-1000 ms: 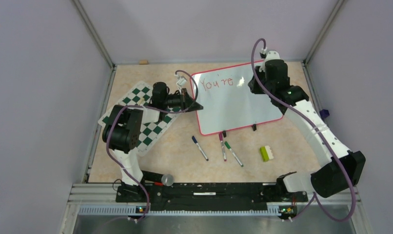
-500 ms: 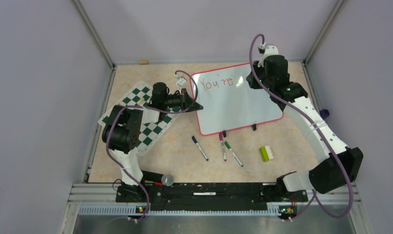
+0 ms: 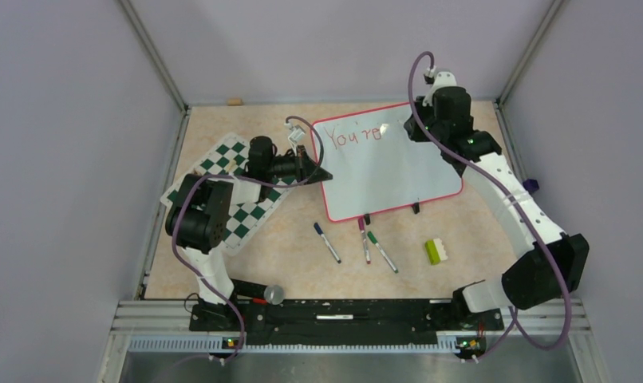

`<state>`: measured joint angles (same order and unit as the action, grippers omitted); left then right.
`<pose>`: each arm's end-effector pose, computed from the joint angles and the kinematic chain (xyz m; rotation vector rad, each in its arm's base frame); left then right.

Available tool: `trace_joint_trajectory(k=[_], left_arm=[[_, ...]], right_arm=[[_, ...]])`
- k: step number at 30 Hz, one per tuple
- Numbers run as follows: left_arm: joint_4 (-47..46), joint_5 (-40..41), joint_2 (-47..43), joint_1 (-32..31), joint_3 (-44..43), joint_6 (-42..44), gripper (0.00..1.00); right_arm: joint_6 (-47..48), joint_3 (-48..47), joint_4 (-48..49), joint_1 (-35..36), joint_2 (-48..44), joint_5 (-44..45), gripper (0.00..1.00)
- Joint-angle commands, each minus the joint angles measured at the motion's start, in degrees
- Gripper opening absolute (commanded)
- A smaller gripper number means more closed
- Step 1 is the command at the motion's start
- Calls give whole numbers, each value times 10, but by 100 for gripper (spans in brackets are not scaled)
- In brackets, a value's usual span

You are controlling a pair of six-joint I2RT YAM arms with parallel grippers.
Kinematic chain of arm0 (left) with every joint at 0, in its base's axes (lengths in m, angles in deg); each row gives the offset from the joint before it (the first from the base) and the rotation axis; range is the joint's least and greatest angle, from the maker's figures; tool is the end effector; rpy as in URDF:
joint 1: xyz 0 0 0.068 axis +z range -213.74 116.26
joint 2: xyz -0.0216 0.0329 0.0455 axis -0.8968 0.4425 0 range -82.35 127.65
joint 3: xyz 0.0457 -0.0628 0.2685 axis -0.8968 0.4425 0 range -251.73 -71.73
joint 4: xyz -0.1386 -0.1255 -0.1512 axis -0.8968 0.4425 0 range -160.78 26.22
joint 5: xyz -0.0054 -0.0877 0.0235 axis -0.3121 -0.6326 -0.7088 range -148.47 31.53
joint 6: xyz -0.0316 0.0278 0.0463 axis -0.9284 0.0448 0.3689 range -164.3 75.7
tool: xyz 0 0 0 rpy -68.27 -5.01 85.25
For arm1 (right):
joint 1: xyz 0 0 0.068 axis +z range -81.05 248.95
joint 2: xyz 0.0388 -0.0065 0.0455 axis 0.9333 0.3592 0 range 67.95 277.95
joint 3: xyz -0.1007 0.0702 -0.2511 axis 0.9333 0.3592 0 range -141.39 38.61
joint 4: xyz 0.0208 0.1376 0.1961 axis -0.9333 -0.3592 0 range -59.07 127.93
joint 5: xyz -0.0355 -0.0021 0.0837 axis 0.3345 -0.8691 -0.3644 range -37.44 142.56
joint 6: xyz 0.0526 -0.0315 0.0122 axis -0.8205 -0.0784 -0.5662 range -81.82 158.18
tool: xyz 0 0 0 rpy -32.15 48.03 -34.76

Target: Write a sentence on the whiteboard

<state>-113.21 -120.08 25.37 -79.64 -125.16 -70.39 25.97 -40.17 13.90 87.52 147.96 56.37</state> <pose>0.3497 -0.1433 0.2060 0.6751 1.7837 -1.4547 0.2916 0.0947 0.3837 -0.0694 2.0203 0.2750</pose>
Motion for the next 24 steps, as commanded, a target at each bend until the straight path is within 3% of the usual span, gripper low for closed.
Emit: trace_joint_trajectory(k=[1, 24], left_arm=[[5, 31, 12, -11, 25, 86, 0], [25, 33, 18, -21, 12, 99, 0]], right_arm=[[-7, -45, 21, -6, 13, 1, 0], [-19, -85, 14, -17, 68, 1, 0]])
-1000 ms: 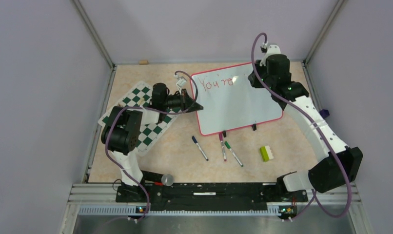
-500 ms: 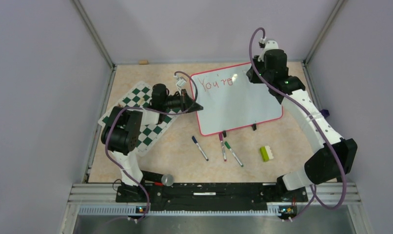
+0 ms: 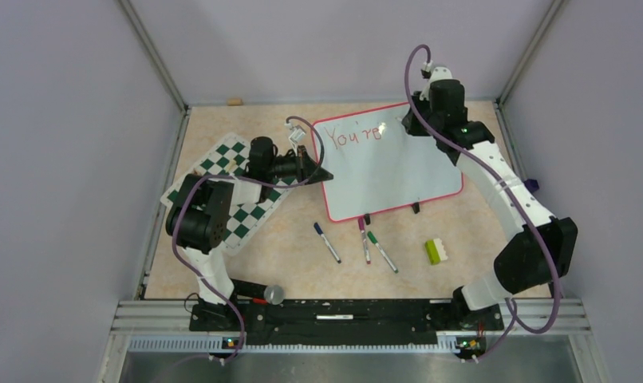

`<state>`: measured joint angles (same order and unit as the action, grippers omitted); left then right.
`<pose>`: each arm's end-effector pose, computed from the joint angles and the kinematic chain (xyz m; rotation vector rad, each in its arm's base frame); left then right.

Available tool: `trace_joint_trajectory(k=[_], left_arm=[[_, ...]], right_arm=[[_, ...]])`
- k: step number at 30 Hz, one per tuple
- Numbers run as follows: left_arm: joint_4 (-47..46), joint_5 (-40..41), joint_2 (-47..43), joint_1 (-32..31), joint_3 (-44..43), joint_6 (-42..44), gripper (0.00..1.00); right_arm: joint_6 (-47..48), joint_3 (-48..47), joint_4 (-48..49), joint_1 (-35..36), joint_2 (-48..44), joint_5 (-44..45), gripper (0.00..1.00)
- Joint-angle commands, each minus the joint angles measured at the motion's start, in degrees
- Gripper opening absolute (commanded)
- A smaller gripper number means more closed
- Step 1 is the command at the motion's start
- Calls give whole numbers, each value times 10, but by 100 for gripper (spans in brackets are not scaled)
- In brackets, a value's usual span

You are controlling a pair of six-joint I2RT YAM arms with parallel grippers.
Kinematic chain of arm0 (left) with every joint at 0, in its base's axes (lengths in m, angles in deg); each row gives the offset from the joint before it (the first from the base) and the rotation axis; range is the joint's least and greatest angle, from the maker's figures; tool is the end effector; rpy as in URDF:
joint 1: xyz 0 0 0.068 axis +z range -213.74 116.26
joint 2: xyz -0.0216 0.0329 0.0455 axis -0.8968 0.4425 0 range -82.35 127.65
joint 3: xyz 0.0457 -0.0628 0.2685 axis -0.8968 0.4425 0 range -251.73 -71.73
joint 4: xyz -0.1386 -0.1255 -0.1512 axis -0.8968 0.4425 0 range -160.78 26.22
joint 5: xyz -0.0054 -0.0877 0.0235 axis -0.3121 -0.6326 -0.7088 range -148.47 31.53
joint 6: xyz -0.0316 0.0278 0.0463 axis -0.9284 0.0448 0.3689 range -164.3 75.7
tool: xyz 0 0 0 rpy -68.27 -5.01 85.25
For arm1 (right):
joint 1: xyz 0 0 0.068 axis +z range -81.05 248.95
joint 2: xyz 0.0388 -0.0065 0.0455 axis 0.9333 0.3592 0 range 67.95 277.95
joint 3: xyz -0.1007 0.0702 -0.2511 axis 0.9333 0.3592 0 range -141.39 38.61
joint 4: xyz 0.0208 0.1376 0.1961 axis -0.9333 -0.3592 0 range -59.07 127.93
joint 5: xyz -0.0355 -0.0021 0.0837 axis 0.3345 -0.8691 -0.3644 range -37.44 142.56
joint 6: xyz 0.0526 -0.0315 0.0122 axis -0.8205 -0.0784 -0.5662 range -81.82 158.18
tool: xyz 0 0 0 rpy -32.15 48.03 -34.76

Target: Write a sentence on the whiteboard

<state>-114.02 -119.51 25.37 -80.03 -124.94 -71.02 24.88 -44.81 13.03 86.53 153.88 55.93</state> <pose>0.3488 -0.1454 0.2062 0.6694 1.7816 -1.4548 0.3188 0.0981 0.3780 -0.0400 2.0592 0.2747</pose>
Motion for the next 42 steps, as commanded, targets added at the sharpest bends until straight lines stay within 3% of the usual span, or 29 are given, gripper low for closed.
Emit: trace_joint_trajectory(k=[1, 24, 42], left_arm=[[35, 28, 18, -17, 9, 107, 0], [42, 33, 17, -22, 7, 113, 0], [45, 34, 17, -22, 7, 115, 0]], right_arm=[[-8, -40, 24, -8, 10, 6, 0], [-10, 71, 29, -8, -47, 35, 0], [-12, 44, 29, -30, -60, 31, 0]])
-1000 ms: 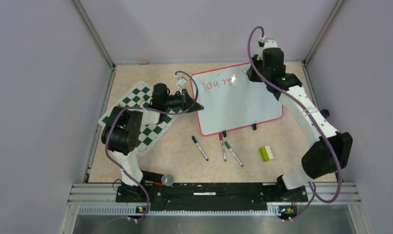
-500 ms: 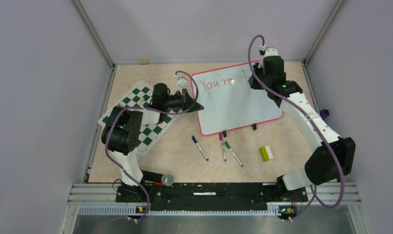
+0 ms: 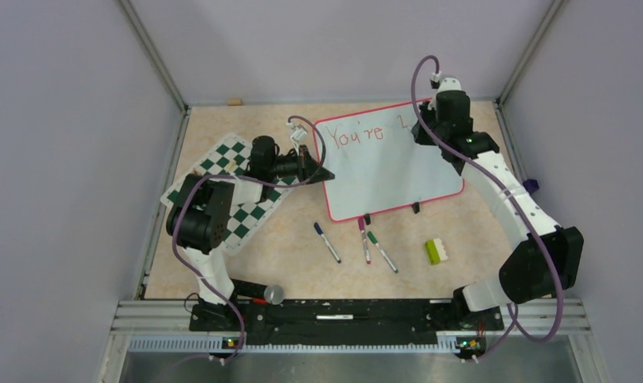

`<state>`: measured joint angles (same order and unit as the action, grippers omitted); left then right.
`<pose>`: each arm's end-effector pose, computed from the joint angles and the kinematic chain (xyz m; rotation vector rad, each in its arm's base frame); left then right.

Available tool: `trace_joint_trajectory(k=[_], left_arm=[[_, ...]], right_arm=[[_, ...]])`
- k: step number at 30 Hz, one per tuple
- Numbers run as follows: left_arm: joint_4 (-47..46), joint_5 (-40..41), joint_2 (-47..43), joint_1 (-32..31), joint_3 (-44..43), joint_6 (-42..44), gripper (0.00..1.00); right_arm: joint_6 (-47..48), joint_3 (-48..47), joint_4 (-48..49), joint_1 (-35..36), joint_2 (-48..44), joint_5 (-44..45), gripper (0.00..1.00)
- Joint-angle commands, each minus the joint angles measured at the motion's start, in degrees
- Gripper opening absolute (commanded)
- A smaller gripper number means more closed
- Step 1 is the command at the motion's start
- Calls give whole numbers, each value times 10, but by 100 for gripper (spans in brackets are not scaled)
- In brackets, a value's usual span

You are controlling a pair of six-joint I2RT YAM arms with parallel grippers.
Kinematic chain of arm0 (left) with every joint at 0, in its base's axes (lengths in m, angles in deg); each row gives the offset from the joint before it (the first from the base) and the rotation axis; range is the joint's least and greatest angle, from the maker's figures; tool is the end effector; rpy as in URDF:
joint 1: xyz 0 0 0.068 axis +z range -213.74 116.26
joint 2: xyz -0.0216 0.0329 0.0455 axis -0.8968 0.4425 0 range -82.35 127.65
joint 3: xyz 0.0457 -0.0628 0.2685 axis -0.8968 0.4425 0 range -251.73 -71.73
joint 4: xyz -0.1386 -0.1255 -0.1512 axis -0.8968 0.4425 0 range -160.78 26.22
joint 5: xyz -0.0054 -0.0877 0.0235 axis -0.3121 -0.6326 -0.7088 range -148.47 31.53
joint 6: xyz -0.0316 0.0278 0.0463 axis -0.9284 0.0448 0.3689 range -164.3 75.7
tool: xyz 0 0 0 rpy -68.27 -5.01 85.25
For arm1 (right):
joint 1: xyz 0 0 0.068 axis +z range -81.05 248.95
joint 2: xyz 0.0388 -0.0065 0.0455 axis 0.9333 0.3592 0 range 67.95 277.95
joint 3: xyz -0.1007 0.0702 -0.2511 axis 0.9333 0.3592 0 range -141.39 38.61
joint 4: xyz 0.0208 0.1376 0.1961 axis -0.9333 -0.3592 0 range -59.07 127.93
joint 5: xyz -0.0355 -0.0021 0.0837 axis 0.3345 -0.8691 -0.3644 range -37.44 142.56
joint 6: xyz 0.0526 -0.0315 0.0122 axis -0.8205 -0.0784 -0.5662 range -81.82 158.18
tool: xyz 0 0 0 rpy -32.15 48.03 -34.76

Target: Write a sentence on the whiteboard

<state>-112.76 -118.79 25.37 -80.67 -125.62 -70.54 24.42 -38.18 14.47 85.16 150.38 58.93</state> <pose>0.3492 -0.1496 0.2073 0.6722 1.7882 -1.4494 0.3064 0.0836 0.3610 0.0237 2.0816 0.2042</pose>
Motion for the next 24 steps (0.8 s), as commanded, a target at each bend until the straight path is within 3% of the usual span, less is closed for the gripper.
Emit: trace_joint_trajectory(k=[1, 24], left_arm=[[33, 27, 17, -16, 13, 110, 0], [35, 28, 16, -16, 12, 111, 0]], right_arm=[[-7, -23, 15, -17, -24, 1, 0], [-13, -68, 12, -23, -10, -62, 0]])
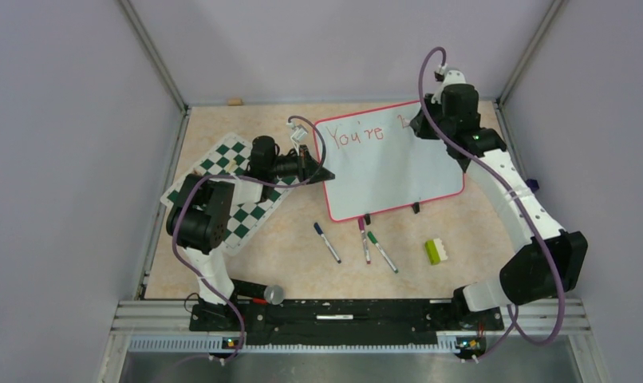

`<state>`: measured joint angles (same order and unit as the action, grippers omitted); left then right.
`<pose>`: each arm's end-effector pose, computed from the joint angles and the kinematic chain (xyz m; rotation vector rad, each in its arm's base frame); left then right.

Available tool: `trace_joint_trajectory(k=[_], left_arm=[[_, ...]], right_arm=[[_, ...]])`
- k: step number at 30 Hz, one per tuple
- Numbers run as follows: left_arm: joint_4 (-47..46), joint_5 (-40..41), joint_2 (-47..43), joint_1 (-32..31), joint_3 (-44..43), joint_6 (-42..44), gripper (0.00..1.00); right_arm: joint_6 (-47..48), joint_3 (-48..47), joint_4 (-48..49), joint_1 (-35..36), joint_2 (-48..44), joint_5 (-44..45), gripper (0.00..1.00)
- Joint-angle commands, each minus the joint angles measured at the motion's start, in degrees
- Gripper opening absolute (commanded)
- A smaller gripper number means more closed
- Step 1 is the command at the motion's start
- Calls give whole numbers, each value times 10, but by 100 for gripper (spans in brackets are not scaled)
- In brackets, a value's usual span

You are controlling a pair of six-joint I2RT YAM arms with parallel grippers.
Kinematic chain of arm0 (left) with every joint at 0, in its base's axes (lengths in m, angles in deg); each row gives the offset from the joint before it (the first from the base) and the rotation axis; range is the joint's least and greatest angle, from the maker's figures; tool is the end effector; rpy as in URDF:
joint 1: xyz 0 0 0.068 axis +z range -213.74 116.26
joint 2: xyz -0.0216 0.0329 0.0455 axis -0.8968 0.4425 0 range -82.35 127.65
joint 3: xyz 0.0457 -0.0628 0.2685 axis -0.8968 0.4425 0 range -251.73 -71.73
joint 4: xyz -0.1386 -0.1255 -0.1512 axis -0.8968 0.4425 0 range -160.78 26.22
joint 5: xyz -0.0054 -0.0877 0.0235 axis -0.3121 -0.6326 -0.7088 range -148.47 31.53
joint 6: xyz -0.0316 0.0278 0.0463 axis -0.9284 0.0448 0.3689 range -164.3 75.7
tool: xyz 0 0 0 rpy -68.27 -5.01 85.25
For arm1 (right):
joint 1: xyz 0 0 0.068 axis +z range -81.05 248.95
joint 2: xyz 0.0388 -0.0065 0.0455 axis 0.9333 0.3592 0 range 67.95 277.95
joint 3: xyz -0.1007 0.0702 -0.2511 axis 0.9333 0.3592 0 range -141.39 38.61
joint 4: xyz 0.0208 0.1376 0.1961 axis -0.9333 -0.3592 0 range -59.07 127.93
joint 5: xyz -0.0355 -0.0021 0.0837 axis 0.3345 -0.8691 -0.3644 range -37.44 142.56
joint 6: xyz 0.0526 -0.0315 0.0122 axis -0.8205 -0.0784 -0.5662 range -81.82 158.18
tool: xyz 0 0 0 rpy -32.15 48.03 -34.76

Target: Write a sentence on the whiteboard

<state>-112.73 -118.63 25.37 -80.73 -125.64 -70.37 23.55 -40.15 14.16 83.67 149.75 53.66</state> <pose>0.3492 -0.1500 0.2073 0.6732 1.7871 -1.4459 0.3051 0.0792 0.3750 0.0106 2.0520 0.3005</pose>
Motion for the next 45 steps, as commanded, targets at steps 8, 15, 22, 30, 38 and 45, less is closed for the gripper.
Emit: trace_joint_trajectory(k=[8, 15, 22, 30, 38, 45], left_arm=[[36, 27, 16, -15, 13, 110, 0], [36, 27, 16, -16, 13, 110, 0], [36, 27, 16, -15, 12, 110, 0], [36, 27, 18, -16, 12, 110, 0], [36, 27, 18, -16, 11, 110, 0], [37, 27, 17, -16, 11, 110, 0]], right_arm=[[-6, -82, 14, -8, 28, -9, 0], [-6, -55, 17, -8, 26, -7, 0], [-5, -34, 18, -8, 4, 31, 0], [-11, -4, 18, -27, -13, 43, 0], [-11, -13, 20, -30, -3, 33, 0], [-13, -23, 21, -30, 12, 18, 0]])
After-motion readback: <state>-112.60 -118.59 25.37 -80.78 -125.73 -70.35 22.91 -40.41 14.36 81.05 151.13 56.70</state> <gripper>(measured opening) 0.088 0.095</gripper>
